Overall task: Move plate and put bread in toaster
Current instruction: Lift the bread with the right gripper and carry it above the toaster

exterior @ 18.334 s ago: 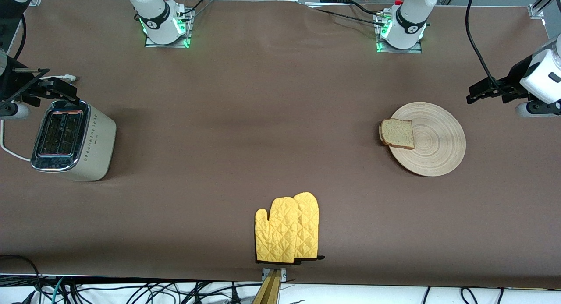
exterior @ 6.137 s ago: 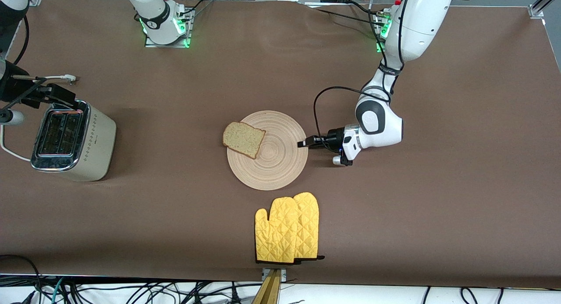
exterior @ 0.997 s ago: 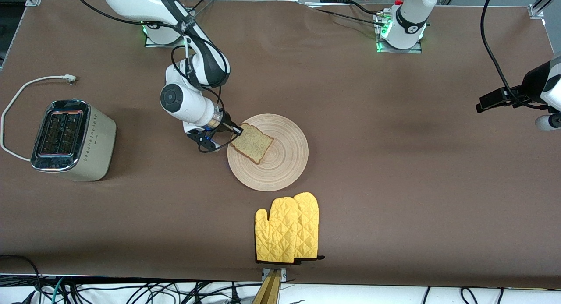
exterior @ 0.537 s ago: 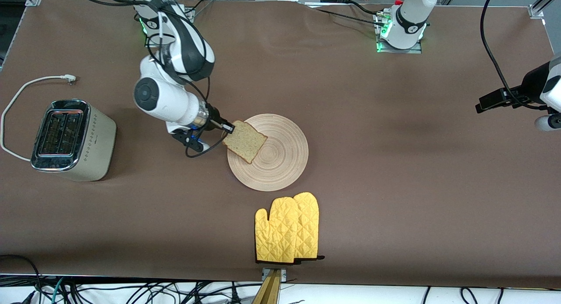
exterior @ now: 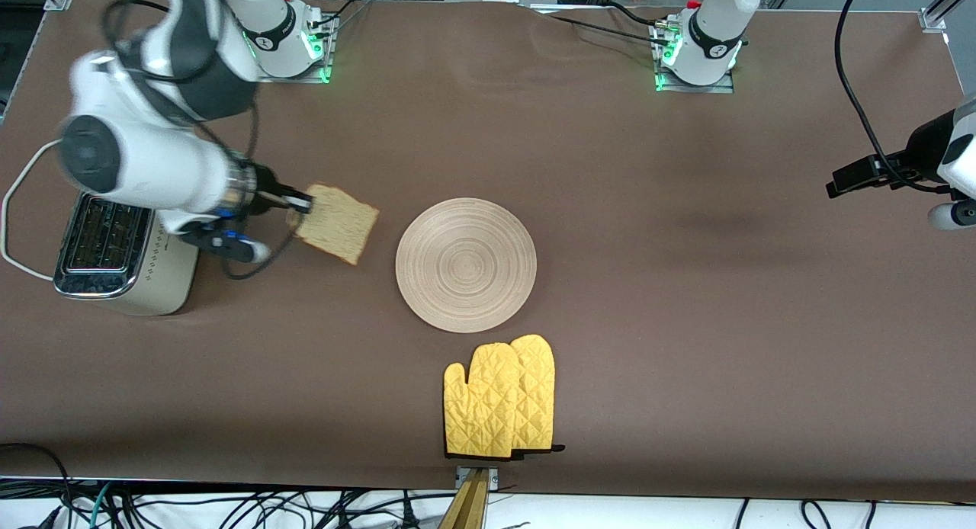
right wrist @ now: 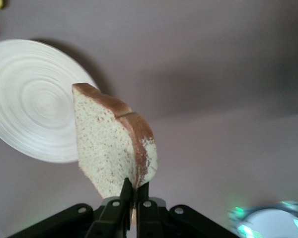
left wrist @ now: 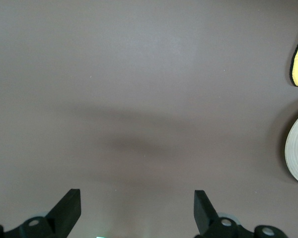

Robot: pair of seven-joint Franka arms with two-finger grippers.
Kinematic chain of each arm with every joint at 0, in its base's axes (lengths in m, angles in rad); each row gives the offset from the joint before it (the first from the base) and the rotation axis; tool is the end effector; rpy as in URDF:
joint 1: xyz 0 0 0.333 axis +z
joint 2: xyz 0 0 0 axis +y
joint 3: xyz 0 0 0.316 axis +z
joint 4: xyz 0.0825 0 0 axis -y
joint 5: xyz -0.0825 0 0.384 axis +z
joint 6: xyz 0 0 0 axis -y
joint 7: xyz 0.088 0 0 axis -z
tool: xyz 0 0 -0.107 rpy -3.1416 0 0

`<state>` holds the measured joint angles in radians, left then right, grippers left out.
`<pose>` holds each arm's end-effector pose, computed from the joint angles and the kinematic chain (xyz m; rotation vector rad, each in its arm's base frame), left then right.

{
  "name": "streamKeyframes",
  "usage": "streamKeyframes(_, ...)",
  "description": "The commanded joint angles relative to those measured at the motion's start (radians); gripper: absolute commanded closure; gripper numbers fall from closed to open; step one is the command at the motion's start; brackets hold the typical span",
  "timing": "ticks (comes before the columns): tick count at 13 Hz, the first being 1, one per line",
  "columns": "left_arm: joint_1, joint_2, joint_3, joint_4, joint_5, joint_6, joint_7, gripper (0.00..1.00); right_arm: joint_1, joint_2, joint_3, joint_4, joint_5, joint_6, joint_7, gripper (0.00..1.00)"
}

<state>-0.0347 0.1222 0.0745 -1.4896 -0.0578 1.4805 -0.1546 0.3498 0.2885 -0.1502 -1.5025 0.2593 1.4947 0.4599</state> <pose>0.5805 0.0139 0.5860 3.0792 0.2981 -0.2069 0.5948 0.1605 0.4853 -2.9575 0.4152 0.5223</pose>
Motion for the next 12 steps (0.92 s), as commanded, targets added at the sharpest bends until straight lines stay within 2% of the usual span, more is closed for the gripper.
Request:
streamKeyframes(1, 0.004, -0.004, -0.002, 0.0, -0.024, -0.008, -0.011, 0.0, 0.003, 0.009, -0.121, 0.074, -0.031, -0.164, -0.183, 1.0)
streamKeyframes(4, 0.004, -0.004, -0.002, 0.0, -0.024, -0.008, -0.011, 0.0, 0.003, -0.002, -0.228, 0.077, -0.138, -0.231, -0.404, 1.0)
streamKeyframes(8, 0.004, -0.004, -0.001, 0.0, -0.024, -0.008, -0.011, 0.0, 0.0, 0.0, -0.36, 0.077, -0.233, -0.237, -0.651, 1.0)
streamKeyframes(12, 0.004, -0.004, -0.002, 0.0, -0.024, -0.008, -0.011, 0.0, -0.006, 0.004, -0.373, 0.077, -0.356, -0.226, -0.704, 1.0)
